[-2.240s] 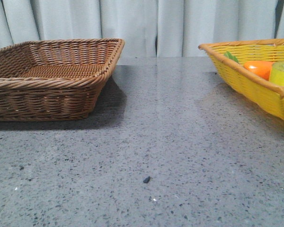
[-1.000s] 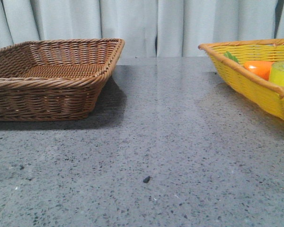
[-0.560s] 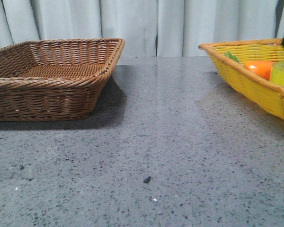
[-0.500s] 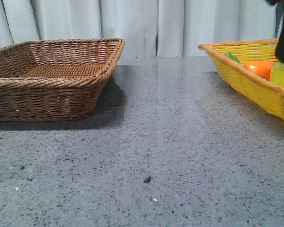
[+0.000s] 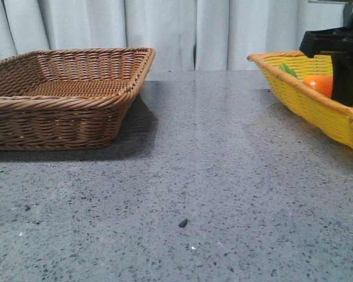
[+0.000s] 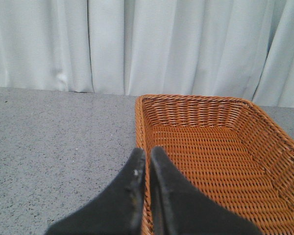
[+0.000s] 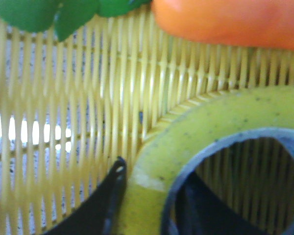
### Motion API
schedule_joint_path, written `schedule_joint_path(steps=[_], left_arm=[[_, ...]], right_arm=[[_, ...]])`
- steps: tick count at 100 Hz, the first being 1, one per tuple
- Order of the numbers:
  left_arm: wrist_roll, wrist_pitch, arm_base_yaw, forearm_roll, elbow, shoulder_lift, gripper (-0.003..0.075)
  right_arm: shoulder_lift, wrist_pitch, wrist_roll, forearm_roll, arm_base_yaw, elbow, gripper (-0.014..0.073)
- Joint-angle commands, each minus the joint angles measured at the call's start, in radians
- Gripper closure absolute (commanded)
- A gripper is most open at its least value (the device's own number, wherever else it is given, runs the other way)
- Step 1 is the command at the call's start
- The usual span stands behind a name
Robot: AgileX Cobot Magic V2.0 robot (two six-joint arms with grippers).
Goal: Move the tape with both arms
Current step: 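Reach the right gripper into the yellow basket onto the yellow tape roll, then lift the tape roll out and set it on the table between baskets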
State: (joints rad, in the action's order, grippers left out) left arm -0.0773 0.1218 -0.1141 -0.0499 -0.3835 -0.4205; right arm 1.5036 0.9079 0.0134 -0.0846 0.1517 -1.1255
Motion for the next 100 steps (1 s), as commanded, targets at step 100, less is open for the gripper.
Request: schedule_joint_path(steps=[100], left_arm=[[-0.007,-0.083,0.004,-0.011,-0.036,-0.012,0.0741]], right_arm=[[-0.033,0.196,0.022,-0.096,0.404,-0.390,0.0657]])
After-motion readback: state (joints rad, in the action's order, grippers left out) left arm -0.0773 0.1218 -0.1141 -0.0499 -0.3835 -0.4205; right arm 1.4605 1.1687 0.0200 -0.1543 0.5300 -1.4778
